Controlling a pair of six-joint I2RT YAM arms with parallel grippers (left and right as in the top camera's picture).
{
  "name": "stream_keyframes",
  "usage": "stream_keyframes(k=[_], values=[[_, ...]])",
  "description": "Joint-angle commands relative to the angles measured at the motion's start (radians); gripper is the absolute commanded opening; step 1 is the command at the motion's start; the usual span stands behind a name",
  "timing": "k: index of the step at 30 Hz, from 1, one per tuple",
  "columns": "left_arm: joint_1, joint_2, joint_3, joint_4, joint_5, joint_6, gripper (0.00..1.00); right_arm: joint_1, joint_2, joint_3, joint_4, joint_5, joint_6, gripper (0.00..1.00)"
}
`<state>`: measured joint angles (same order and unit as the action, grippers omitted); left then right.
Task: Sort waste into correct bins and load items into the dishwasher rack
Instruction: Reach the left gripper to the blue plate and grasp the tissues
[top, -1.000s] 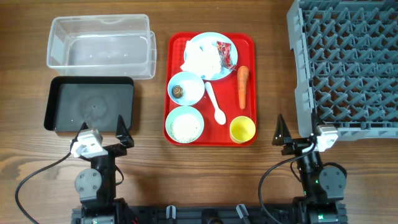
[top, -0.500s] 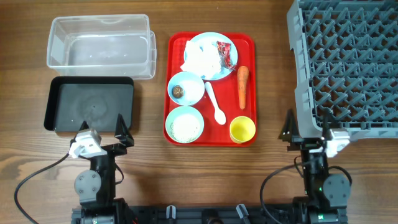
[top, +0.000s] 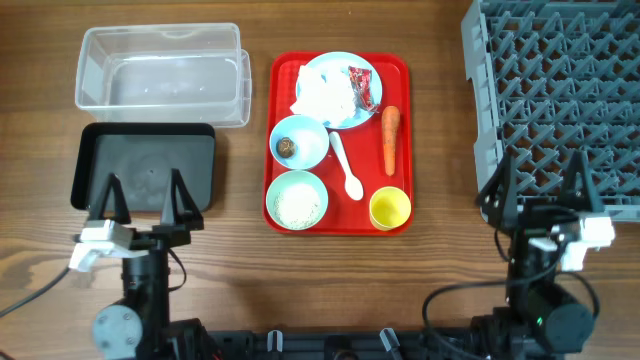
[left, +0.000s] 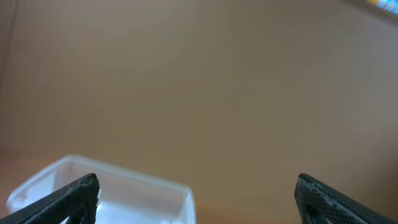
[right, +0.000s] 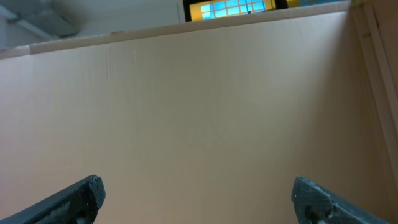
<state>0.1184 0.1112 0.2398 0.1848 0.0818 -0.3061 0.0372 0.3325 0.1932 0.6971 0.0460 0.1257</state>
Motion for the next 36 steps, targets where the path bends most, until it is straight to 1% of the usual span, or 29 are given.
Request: stream_keyframes(k=[1,3,4,5,6,7,10,15,17,19,24,29,31,33,36], values=[[-0.004,0.121,0.151,-0.025,0.056,-0.013,1.00,-0.004,0.156,0.163,-0.003,-0.057,-0.096,1.00],[-0.005,0.192,0.235,-0.095,0.072,-0.017,1.00,-0.004,0.231,0.240,-0.028,-0.104,-0.137,1.00],[-0.005,0.245,0.300,-0.156,0.094,-0.017,1.00,-0.004,0.283,0.296,-0.052,-0.127,-0.153,1.00],[-0.005,0.282,0.344,-0.198,0.111,-0.016,1.00,-0.004,0.314,0.333,-0.073,-0.138,-0.152,1.00],[-0.005,0.329,0.402,-0.253,0.130,-0.016,1.00,-0.004,0.360,0.389,-0.116,-0.156,-0.152,1.00],[-0.005,0.414,0.501,-0.341,0.154,-0.016,1.00,-0.004,0.415,0.461,-0.181,-0.183,-0.152,1.00],[-0.005,0.561,0.670,-0.495,0.165,-0.016,1.00,-0.004,0.519,0.606,-0.364,-0.277,-0.151,1.00],[-0.013,0.816,0.943,-0.788,0.169,-0.011,1.00,-0.004,0.679,0.774,-0.595,-0.412,-0.148,1.00],[-0.034,0.909,1.028,-0.874,0.176,0.024,1.00,-0.004,0.731,0.822,-0.668,-0.455,-0.148,1.00],[-0.077,1.032,1.135,-0.964,0.189,0.089,1.00,-0.004,0.790,0.875,-0.749,-0.519,-0.141,1.00],[-0.184,1.304,1.375,-1.156,0.191,0.193,1.00,-0.004,0.896,0.960,-0.904,-0.636,-0.140,1.00],[-0.262,1.595,1.608,-1.375,0.192,0.194,1.00,-0.004,0.965,1.005,-1.066,-0.652,-0.142,1.00],[-0.289,1.672,1.636,-1.410,0.192,0.193,1.00,-0.004,0.976,1.005,-1.098,-0.649,-0.152,1.00],[-0.315,1.733,1.635,-1.411,0.192,0.194,1.00,-0.004,0.983,1.004,-1.106,-0.645,-0.151,1.00],[-0.343,1.816,1.635,-1.413,0.201,0.187,1.00,-0.004,0.996,1.004,-1.107,-0.645,-0.093,0.99]])
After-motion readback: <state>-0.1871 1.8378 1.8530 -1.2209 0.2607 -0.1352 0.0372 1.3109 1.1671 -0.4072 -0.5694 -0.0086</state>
